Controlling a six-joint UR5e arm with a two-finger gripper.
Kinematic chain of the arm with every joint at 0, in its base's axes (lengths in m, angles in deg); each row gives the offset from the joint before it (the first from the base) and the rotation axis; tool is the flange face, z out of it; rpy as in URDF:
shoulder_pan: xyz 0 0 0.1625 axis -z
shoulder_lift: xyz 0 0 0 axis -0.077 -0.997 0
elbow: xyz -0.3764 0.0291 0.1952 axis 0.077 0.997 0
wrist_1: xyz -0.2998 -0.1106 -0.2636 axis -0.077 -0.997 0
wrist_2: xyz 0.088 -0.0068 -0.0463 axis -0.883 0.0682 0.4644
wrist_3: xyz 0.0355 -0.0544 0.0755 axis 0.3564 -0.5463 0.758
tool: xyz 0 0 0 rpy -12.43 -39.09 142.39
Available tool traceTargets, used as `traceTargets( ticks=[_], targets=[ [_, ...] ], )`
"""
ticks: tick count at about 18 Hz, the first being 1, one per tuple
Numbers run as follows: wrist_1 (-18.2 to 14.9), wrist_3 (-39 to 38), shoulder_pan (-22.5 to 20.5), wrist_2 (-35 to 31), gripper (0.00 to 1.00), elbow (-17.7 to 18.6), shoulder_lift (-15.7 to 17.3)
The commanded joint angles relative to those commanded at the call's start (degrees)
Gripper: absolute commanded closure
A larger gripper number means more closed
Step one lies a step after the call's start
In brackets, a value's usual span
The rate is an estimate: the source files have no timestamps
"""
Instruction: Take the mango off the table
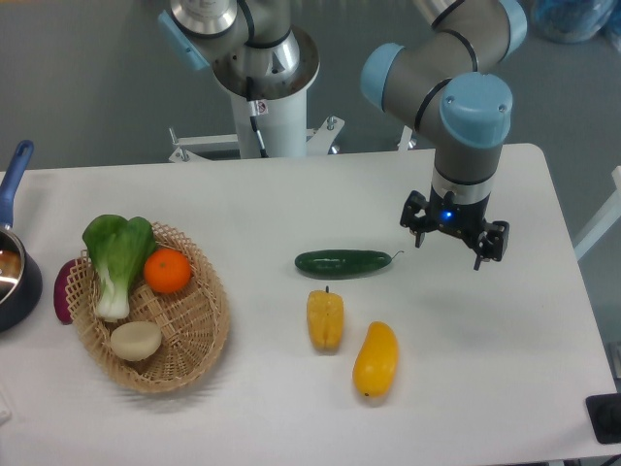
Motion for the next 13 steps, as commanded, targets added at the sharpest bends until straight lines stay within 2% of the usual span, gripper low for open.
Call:
traceTargets(
  ticks=[8, 11, 13],
  targets=[
    [0.26, -0.79, 0.18, 1.76, 0.0, 0.0, -0.17],
    [0.44, -4.38, 0.09, 2.63, 0.0, 0.09, -0.79],
    [3.06, -6.66, 0.26, 3.86, 0.0, 0.17, -1.75]
  ],
)
